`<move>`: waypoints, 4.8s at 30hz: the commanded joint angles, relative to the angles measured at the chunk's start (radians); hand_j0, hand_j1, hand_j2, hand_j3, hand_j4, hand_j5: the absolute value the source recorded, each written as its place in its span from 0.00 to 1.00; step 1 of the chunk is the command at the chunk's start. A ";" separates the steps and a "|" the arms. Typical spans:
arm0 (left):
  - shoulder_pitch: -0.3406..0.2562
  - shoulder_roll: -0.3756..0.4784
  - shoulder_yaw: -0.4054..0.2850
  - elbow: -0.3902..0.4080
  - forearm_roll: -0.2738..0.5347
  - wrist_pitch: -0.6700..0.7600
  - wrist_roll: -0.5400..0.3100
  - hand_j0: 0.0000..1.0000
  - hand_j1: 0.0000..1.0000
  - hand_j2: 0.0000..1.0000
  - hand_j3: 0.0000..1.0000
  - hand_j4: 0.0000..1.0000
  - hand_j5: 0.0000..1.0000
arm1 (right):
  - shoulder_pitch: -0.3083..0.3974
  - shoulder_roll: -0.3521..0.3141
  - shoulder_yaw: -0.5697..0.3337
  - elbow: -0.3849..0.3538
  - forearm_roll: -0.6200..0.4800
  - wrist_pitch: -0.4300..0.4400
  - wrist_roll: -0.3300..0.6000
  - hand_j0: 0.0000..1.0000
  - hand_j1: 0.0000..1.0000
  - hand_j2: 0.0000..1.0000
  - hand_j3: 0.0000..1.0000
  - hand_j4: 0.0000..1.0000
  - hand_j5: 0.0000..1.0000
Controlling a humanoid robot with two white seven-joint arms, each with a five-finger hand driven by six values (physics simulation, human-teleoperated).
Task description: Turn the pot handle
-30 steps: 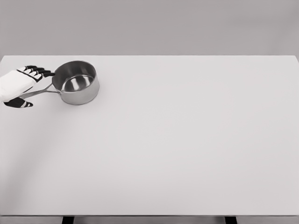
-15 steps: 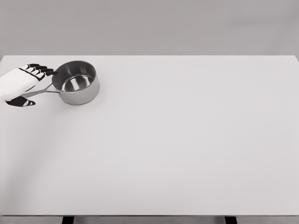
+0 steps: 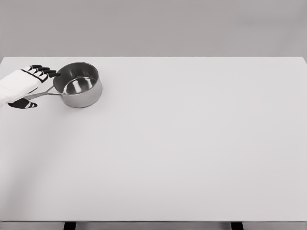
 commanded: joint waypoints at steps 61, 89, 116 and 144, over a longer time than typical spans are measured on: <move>-0.118 -0.056 -0.011 0.180 -0.004 0.001 0.001 1.00 1.00 1.00 1.00 1.00 1.00 | 0.000 0.000 0.000 0.000 0.000 0.000 0.000 1.00 1.00 1.00 1.00 1.00 1.00; -0.196 -0.056 -0.014 0.320 -0.004 0.001 0.001 1.00 1.00 1.00 1.00 1.00 1.00 | 0.000 0.000 0.000 0.000 0.000 0.000 0.000 1.00 1.00 1.00 1.00 1.00 1.00; -0.238 -0.068 -0.028 0.403 0.001 0.001 0.002 1.00 1.00 1.00 1.00 1.00 1.00 | 0.000 0.000 0.000 0.000 0.000 0.000 0.000 1.00 1.00 1.00 1.00 1.00 1.00; -0.265 -0.091 -0.027 0.432 0.002 0.001 0.007 1.00 1.00 1.00 1.00 1.00 1.00 | 0.000 0.000 0.000 0.000 0.000 0.000 0.000 1.00 1.00 1.00 1.00 1.00 1.00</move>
